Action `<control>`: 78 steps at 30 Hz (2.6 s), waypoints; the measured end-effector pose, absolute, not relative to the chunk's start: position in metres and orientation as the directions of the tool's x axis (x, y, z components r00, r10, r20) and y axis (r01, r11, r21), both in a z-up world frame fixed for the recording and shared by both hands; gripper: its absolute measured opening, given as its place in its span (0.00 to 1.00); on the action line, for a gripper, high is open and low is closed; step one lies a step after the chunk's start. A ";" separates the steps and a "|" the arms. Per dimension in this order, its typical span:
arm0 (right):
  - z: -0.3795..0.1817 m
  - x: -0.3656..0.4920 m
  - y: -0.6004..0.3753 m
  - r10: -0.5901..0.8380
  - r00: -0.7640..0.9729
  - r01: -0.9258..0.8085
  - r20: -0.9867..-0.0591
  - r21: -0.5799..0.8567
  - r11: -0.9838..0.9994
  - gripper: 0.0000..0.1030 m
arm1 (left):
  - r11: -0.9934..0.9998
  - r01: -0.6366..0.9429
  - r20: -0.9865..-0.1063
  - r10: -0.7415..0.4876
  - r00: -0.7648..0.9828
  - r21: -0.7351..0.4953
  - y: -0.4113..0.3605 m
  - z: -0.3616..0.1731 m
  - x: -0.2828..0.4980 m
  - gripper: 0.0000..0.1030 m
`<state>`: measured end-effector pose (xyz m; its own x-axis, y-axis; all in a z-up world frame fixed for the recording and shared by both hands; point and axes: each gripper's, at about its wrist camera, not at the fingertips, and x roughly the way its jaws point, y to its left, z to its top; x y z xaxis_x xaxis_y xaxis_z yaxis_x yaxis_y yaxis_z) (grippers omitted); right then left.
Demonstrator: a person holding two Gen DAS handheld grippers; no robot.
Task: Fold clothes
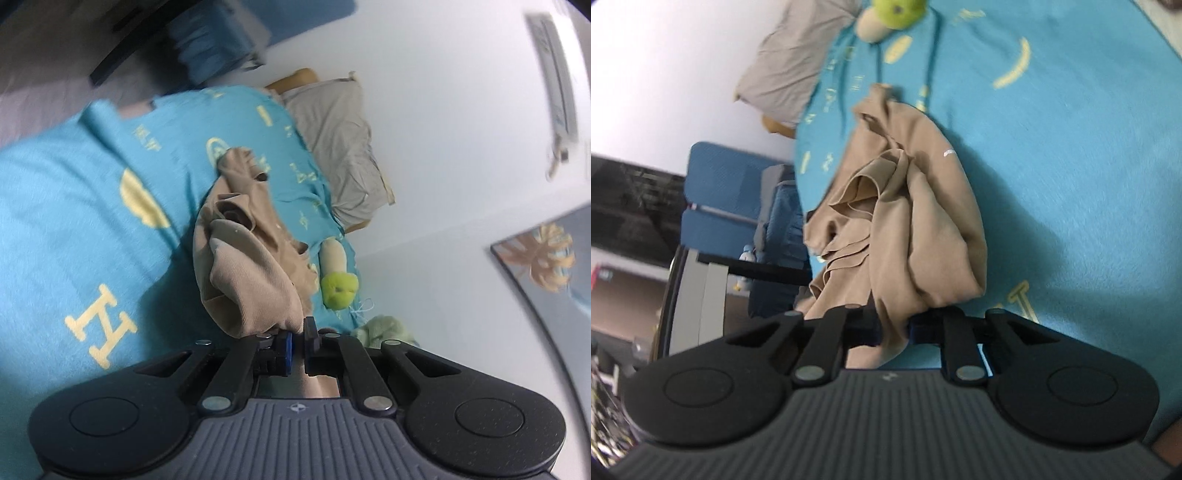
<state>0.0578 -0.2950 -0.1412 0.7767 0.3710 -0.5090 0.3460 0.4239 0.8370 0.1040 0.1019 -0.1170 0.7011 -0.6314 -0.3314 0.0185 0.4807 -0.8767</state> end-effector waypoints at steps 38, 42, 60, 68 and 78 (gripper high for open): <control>-0.089 0.131 -0.294 0.351 0.665 0.311 -0.660 0.671 0.673 0.16 | 0.762 0.026 -0.591 -0.523 0.614 -0.648 0.070 -0.083 0.164 0.10; -0.124 0.162 -0.293 0.354 0.618 0.352 -0.702 0.650 0.673 0.16 | 0.797 0.039 -0.634 -0.508 0.583 -0.602 0.067 -0.115 0.193 0.11; -0.085 0.143 -0.293 0.424 0.721 0.134 -0.547 0.711 0.690 0.86 | 0.912 0.268 -0.610 -0.406 0.681 -0.309 0.026 -0.083 0.154 0.79; -0.102 0.160 -0.280 0.301 0.675 0.122 -0.674 0.505 0.855 0.22 | 0.947 0.252 -0.673 -0.320 0.667 -0.200 0.016 -0.105 0.168 0.80; -0.104 0.144 -0.267 0.224 0.691 0.092 -0.687 0.391 0.916 0.22 | 0.961 0.233 -0.638 -0.275 0.719 -0.152 0.021 -0.089 0.137 0.80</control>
<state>0.1435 -0.2671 -0.1040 0.6914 0.2241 -0.6868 0.0916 0.9158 0.3910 0.1373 0.0215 -0.0891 0.7194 -0.2753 -0.6377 0.2329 0.9606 -0.1519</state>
